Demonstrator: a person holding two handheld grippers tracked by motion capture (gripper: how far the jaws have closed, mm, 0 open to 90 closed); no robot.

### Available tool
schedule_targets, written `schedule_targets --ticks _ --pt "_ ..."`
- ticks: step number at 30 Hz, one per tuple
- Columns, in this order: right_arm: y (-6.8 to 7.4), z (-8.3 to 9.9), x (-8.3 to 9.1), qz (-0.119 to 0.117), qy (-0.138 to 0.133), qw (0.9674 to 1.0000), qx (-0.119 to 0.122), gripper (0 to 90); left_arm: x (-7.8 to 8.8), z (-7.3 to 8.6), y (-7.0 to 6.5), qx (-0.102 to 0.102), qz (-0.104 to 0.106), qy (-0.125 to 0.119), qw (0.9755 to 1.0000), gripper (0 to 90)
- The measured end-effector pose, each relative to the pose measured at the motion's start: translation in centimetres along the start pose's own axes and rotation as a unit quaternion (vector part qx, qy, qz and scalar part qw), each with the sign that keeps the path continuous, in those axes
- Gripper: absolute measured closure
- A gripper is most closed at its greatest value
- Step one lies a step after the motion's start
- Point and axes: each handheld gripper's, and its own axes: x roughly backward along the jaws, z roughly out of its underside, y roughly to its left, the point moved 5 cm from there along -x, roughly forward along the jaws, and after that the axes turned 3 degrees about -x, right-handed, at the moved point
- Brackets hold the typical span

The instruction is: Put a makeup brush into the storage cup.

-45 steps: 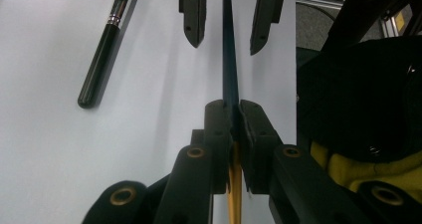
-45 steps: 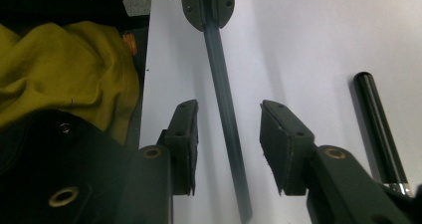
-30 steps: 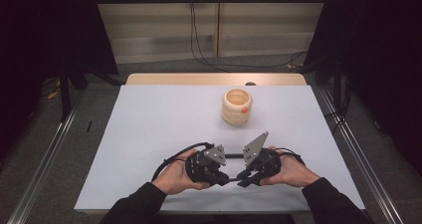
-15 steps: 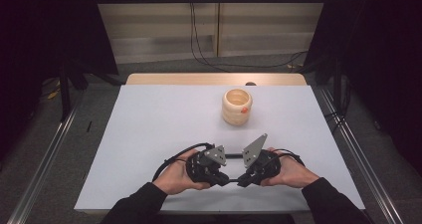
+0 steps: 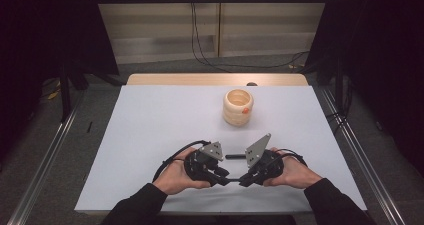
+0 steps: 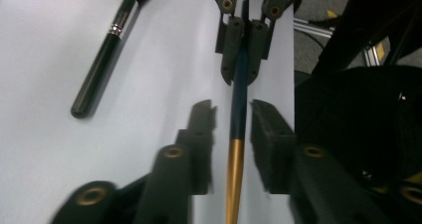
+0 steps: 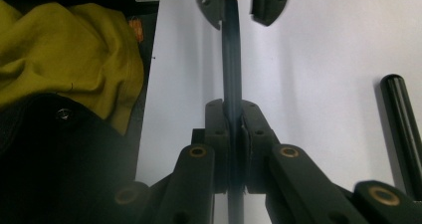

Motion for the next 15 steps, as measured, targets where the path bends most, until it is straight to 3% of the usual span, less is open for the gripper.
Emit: schedule_targets --ticks 2,6,8,9,10,13,15 --pt "0.0 0.0 0.0 0.0 -0.002 1.0 0.001 84.4 -0.2 0.0 -0.1 0.003 -0.012 -0.012 0.9999 57.9" --pt "-0.1 0.1 0.1 0.005 0.0 1.0 -0.006 84.4 0.0 0.1 0.3 0.007 -0.045 -0.004 0.999 30.8" --pt "-0.2 0.0 0.1 0.004 -0.007 0.9999 -0.008 84.4 0.0 0.2 0.5 0.009 -0.046 -0.012 0.9988 16.4" --pt "-0.2 0.1 0.2 0.004 -0.008 0.9999 -0.012 84.4 -0.1 0.1 0.6 0.017 -0.051 -0.019 0.9984 16.4" --pt "-0.5 0.1 0.3 0.009 -0.014 0.9997 -0.017 84.4 0.1 0.2 0.7 0.012 -0.061 -0.018 0.9979 9.7" --pt "-0.6 0.1 0.4 0.009 -0.02 0.9995 -0.021 84.4 0.4 0.3 1.1 0.025 -0.066 -0.025 0.9972 4.0" --pt "-0.6 0.1 0.5 0.012 -0.022 0.9994 -0.023 84.4 0.8 0.5 1.3 0.018 -0.076 -0.02 0.9968 4.4"
